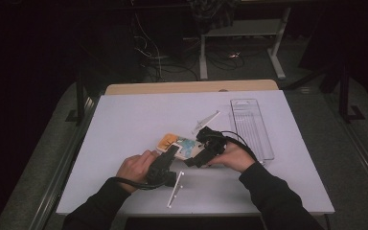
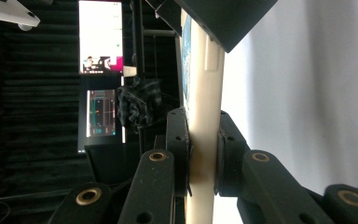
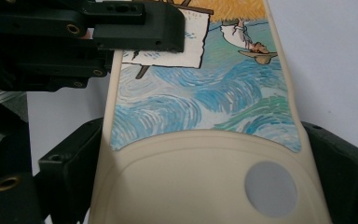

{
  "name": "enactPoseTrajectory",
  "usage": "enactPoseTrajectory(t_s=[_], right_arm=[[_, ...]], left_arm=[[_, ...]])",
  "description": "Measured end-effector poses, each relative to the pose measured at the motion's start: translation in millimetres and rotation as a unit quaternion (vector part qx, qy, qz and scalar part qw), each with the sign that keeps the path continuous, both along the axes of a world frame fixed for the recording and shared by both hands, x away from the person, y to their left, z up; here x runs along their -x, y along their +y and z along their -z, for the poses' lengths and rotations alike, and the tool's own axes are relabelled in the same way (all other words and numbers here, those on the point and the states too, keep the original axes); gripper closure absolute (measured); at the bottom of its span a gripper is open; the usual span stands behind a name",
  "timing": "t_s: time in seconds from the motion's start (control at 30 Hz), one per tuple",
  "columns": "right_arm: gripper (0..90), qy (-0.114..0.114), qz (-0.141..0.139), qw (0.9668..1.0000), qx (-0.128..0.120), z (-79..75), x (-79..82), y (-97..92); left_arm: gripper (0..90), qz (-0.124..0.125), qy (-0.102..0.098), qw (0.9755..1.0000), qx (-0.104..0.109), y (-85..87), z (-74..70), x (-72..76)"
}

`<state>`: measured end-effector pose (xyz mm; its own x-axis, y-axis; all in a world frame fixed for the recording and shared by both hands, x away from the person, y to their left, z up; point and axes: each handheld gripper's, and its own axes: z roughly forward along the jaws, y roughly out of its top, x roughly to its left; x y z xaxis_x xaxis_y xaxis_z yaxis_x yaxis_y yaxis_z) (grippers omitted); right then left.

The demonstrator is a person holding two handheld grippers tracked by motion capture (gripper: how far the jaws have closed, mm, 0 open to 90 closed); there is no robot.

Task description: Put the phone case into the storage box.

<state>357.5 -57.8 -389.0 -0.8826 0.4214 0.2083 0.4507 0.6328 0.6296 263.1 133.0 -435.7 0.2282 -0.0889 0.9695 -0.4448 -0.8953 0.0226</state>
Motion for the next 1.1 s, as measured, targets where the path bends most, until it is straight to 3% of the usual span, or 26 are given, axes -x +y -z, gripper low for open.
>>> enactPoseTrajectory(t_s=[0.4,0.57,0.7,1.1], right_arm=[[0.0,0.001,0.011,0.9997,-0.020,-0.9,-0.8,-2.3],[0.0,0.005,0.023,0.9990,-0.038,-4.3,-0.1,-4.8],[0.0,-0.001,0.022,0.9990,-0.040,-6.2,0.2,-7.7],[0.0,-0.015,0.026,0.9988,-0.037,-7.7,0.2,-16.8]], left_arm=[[80.1,-0.002,-0.002,1.0000,-0.006,0.1,-0.9,1.0],[80.1,-0.009,0.003,0.9999,-0.007,2.3,-1.1,-1.3],[80.1,-0.017,0.003,0.9997,-0.015,5.4,-0.8,-3.5],[80.1,-0.046,0.007,0.9988,-0.014,21.1,-4.2,-12.7]])
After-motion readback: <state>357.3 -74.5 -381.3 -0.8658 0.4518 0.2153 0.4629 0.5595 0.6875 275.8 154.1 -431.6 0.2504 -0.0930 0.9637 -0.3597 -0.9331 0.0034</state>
